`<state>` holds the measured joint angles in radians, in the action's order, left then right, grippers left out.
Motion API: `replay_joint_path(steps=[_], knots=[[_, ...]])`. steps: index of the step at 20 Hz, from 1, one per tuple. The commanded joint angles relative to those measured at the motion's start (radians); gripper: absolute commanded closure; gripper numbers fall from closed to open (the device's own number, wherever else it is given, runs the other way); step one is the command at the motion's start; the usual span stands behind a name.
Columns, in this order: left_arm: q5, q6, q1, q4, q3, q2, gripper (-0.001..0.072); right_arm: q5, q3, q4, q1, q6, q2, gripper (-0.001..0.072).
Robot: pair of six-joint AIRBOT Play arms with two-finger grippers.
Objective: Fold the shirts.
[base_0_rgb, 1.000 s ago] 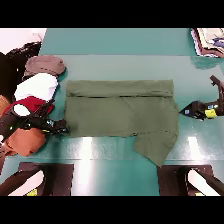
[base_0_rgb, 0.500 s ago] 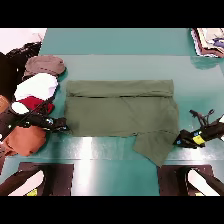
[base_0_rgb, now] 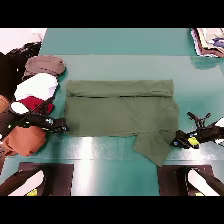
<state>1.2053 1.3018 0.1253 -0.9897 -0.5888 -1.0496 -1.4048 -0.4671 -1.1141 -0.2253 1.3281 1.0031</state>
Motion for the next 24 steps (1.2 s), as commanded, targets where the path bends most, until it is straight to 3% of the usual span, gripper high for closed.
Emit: replay_joint_path(steps=[1, 3, 6, 8, 10, 13, 17, 20, 24], knots=[[0.112, 0.014, 0.000, -0.086, 0.000, 0.075, 0.0683, -0.088, -0.040, -0.043, 0.001, -0.013, -0.063, 0.0695], [0.195, 0.075, 0.000, -0.182, 0.000, 0.203, 0.0683, -0.177, -0.089, -0.108, 0.001, -0.012, -0.164, 0.0695], [0.383, 0.135, 0.000, -0.166, 0.020, 0.376, 0.0681, -0.232, -0.140, -0.207, 0.001, 0.012, -0.323, 0.0695], [0.405, 0.168, 0.000, -0.136, 0.019, 0.446, 0.0681, -0.244, -0.187, -0.217, 0.003, 0.044, -0.373, 0.0695], [0.341, 0.168, 0.000, -0.100, -0.005, 0.443, 0.0682, -0.222, -0.273, -0.213, 0.040, 0.044, -0.344, 0.0696], [0.135, 0.164, 0.000, -0.071, -0.060, 0.364, 0.0681, -0.145, -0.443, -0.216, 0.150, 0.044, -0.167, 0.0696], [-0.041, 0.141, 0.000, -0.068, -0.177, 0.104, 0.0681, -0.041, -0.675, -0.216, 0.245, 0.044, 0.146, 0.0696], [-0.135, 0.137, 0.000, -0.063, -0.282, -0.110, 0.0681, -0.034, -0.856, -0.213, 0.276, 0.044, 0.375, 0.0695], [-0.162, 0.128, 0.000, -0.042, -0.425, -0.322, 0.0680, -0.029, -1.064, -0.213, 0.307, 0.047, 0.594, 0.0694]])
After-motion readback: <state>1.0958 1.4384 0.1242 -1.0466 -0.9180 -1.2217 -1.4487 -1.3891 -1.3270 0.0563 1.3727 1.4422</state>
